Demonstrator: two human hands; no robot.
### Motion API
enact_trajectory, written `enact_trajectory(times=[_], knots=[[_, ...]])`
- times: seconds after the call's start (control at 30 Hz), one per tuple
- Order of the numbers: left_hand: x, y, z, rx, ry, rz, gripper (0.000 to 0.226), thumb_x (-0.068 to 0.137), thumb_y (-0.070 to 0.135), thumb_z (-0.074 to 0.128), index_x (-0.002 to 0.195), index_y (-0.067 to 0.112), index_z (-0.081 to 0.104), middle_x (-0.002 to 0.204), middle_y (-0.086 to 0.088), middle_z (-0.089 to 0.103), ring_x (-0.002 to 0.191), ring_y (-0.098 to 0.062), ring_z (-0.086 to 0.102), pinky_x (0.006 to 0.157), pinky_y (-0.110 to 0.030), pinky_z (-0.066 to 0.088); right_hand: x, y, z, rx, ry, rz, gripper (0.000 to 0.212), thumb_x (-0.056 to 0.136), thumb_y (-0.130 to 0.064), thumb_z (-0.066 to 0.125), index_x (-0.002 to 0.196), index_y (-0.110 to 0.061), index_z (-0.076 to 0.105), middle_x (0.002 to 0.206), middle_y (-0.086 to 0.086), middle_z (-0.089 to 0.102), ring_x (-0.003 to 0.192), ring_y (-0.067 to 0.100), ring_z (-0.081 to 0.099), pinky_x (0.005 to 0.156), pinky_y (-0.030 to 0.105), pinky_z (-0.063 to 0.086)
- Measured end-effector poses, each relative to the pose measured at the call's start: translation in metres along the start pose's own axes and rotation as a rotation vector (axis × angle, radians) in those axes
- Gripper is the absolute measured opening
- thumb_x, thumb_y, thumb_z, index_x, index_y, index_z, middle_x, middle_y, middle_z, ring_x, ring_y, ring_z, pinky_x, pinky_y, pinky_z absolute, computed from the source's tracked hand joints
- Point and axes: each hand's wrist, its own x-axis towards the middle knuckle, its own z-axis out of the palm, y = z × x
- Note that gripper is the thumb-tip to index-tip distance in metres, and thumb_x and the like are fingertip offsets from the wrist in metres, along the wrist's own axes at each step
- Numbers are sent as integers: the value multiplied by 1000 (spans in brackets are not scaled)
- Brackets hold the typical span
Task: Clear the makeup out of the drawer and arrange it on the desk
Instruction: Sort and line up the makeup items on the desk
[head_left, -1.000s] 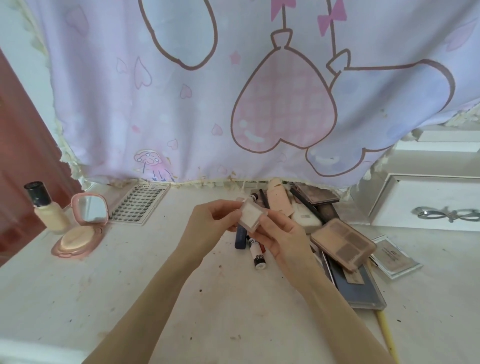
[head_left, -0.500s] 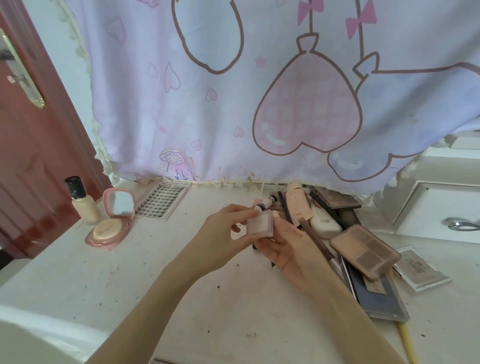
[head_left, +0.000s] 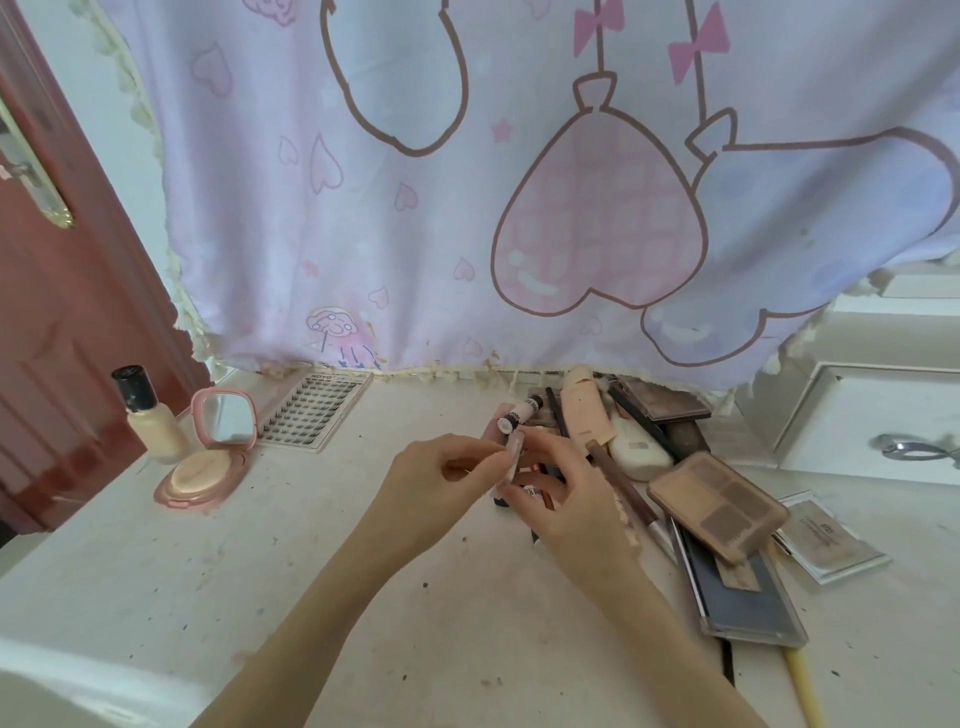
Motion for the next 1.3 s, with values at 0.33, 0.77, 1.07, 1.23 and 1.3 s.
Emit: enact_trajectory(times=[0.33, 0.77, 1.07, 1.23, 1.3], knots=[[-7, -4, -13, -275, -110, -218, 24, 87, 30, 62, 107, 20, 70, 98, 3, 73, 96, -11, 67, 87, -25, 53, -7, -1, 15, -200, 3, -245, 37, 78, -16, 66, 112, -24, 53, 105, -11, 57, 98, 6, 58, 83, 14, 51], [-10, -53, -115, -208, -12, -400, 14, 91, 3, 53, 96, 0, 66, 86, -14, 72, 78, -21, 71, 69, -24, 58, -7, 1, 90, -87, -311, 245, 45, 80, -12, 71, 116, -25, 46, 122, -9, 55, 113, 3, 55, 97, 22, 46], [22, -75, -191, 604, -39, -262, 18, 88, 3, 58, 99, 9, 71, 86, 0, 65, 74, -5, 53, 64, 1, 36, 15, 11, 159, -892, -720, -42, 61, 98, -47, 31, 149, -17, 17, 157, -4, 14, 145, 9, 5, 116, 28, -5], [36, -88, -196, 765, -47, -146, 19, 88, 8, 60, 102, 11, 72, 103, -6, 67, 99, -17, 53, 89, -14, 34, 20, 26, 174, -1022, -740, -169, 93, 75, -69, -7, 150, -18, 12, 158, -4, 7, 145, 10, 0, 116, 34, -11], [41, -96, -197, 846, -53, -114, 19, 89, 13, 59, 103, 18, 72, 103, -1, 67, 104, -20, 50, 89, -20, 32, 22, 24, 176, -1031, -755, -176, 98, 72, -75, -12, 150, -19, 9, 159, -5, 5, 145, 10, -2, 116, 35, -12]])
